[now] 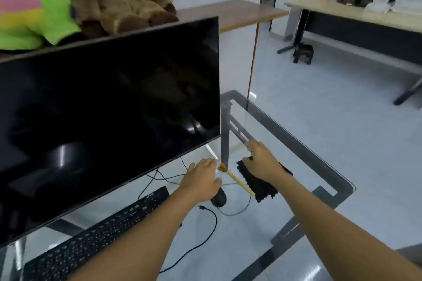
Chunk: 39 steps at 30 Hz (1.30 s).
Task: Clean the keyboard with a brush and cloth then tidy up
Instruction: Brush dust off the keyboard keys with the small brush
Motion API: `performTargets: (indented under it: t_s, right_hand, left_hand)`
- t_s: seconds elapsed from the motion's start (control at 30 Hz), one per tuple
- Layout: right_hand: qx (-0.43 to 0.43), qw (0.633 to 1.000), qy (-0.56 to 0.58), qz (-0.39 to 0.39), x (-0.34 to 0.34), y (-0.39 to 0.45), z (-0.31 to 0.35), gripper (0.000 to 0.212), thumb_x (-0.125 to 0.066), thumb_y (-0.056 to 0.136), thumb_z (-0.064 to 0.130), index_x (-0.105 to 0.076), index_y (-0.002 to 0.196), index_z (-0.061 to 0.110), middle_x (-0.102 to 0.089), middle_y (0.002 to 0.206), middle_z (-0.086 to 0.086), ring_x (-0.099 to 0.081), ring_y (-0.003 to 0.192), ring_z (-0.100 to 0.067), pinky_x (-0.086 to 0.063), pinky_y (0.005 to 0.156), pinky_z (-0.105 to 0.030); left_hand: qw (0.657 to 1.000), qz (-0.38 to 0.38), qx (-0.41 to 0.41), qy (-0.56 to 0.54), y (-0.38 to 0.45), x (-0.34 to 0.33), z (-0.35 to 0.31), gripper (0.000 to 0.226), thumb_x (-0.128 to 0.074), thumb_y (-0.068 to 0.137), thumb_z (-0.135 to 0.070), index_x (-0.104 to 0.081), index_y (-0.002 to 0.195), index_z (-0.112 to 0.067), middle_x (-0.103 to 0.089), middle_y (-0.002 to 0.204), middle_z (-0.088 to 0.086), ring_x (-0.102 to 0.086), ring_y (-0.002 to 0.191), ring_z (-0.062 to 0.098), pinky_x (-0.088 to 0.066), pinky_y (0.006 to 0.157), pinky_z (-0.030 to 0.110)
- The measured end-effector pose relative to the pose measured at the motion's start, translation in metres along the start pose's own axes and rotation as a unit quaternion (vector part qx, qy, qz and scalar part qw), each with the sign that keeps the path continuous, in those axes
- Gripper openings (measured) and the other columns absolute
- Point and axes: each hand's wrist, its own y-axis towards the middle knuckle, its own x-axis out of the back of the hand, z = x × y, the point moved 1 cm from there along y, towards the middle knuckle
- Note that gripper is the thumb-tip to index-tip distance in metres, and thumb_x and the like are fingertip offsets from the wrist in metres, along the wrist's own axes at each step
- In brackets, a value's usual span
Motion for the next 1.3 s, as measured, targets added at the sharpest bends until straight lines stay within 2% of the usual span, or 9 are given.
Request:
performTargets:
  t_s: [0.13,0.2,0.3,0.5,0.7,0.93,1.07,1.23,1.3]
  right_hand:
    - [-0.042,0.995,-0.059,0.063,-0.043,-0.001,-0.034,0.012,-0.058,0.092,0.019,-0.056,0.103,0.015,-0.059,0.104,-0.006,-0.057,0.081,-0.018,-0.051,0.072,-0.03]
    - [-0.076,0.99,-0.081,0.085,-0.061,-0.002,-0.046,0.022,-0.061,0.091,0.022,-0.055,0.111,0.013,-0.053,0.102,-0.002,-0.054,0.079,-0.017,-0.047,0.066,-0.027]
    - [-0.105,0.982,-0.118,0.105,-0.079,-0.006,-0.056,0.029,-0.063,0.09,0.027,-0.053,0.113,0.013,-0.054,0.109,-0.004,-0.057,0.088,-0.02,-0.053,0.075,-0.031]
    - [-0.108,0.976,-0.17,0.077,-0.096,-0.002,-0.063,0.021,-0.054,0.093,0.019,-0.053,0.111,0.009,-0.054,0.11,-0.008,-0.057,0.093,-0.022,-0.053,0.08,-0.032]
    - [-0.127,0.991,-0.034,0.021,-0.082,0.002,-0.047,0.012,-0.047,0.098,0.02,-0.048,0.092,0.01,-0.06,0.081,-0.005,-0.054,0.061,-0.011,-0.04,0.049,-0.022]
    - [-0.022,0.992,0.106,-0.066,-0.06,0.004,0.034,0.005,-0.059,0.092,0.018,-0.057,0.093,0.013,-0.062,0.072,0.001,-0.058,0.062,-0.011,-0.04,0.051,-0.012]
    - [0.053,0.986,0.134,-0.079,-0.079,0.004,0.105,0.011,-0.063,0.091,0.02,-0.063,0.091,0.009,-0.065,0.078,-0.006,-0.06,0.072,-0.02,-0.047,0.063,-0.028]
    - [0.142,0.974,0.171,-0.036,-0.129,-0.013,0.188,0.008,-0.061,0.093,0.021,-0.063,0.096,0.015,-0.062,0.083,-0.003,-0.057,0.072,-0.014,-0.041,0.061,-0.016]
    - [0.137,0.974,0.182,0.011,-0.15,-0.024,0.212,0.008,-0.054,0.097,0.022,-0.057,0.097,0.014,-0.065,0.08,-0.004,-0.062,0.071,-0.019,-0.047,0.058,-0.021]
  left_hand:
    - [0.996,0.056,0.038,0.05,0.01,-0.048,0.005,0.062,-0.038,0.099,-0.038,-0.019,0.15,-0.009,-0.02,0.158,0.004,-0.011,0.147,0.019,-0.009,0.119,0.044]
    - [0.994,0.075,0.054,0.058,0.014,-0.065,0.007,0.067,-0.037,0.099,-0.041,-0.011,0.152,-0.009,-0.009,0.161,0.005,-0.001,0.149,0.019,-0.003,0.12,0.045]
    - [0.992,0.09,0.064,0.06,0.016,-0.082,0.011,0.071,-0.039,0.099,-0.044,-0.007,0.153,-0.01,-0.004,0.162,0.004,0.002,0.149,0.019,-0.001,0.12,0.045]
    - [0.99,0.109,0.064,0.063,0.013,-0.099,0.015,0.071,-0.038,0.1,-0.039,-0.002,0.154,-0.011,0.0,0.162,0.005,0.003,0.149,0.019,0.001,0.12,0.045]
    - [0.994,0.068,0.062,0.051,0.006,-0.092,0.026,0.071,-0.038,0.099,-0.039,-0.004,0.154,-0.011,-0.001,0.162,0.004,0.003,0.149,0.018,0.0,0.12,0.045]
    - [0.992,0.019,0.116,0.04,-0.046,-0.054,0.076,0.072,-0.037,0.099,-0.041,-0.001,0.153,-0.01,0.001,0.162,0.004,0.004,0.149,0.017,-0.001,0.12,0.046]
    - [0.986,-0.022,0.164,0.018,-0.093,-0.031,0.115,0.072,-0.039,0.098,-0.042,-0.004,0.154,-0.012,-0.002,0.162,0.003,0.001,0.149,0.018,-0.002,0.12,0.046]
    - [0.97,-0.069,0.231,0.016,-0.171,-0.019,0.172,0.07,-0.036,0.099,-0.043,-0.005,0.154,-0.012,-0.004,0.162,0.003,-0.001,0.149,0.017,-0.003,0.121,0.044]
    - [0.962,-0.086,0.26,0.014,-0.199,-0.022,0.193,0.071,-0.036,0.099,-0.044,-0.006,0.154,-0.011,-0.005,0.162,0.003,-0.002,0.149,0.017,-0.004,0.121,0.043]
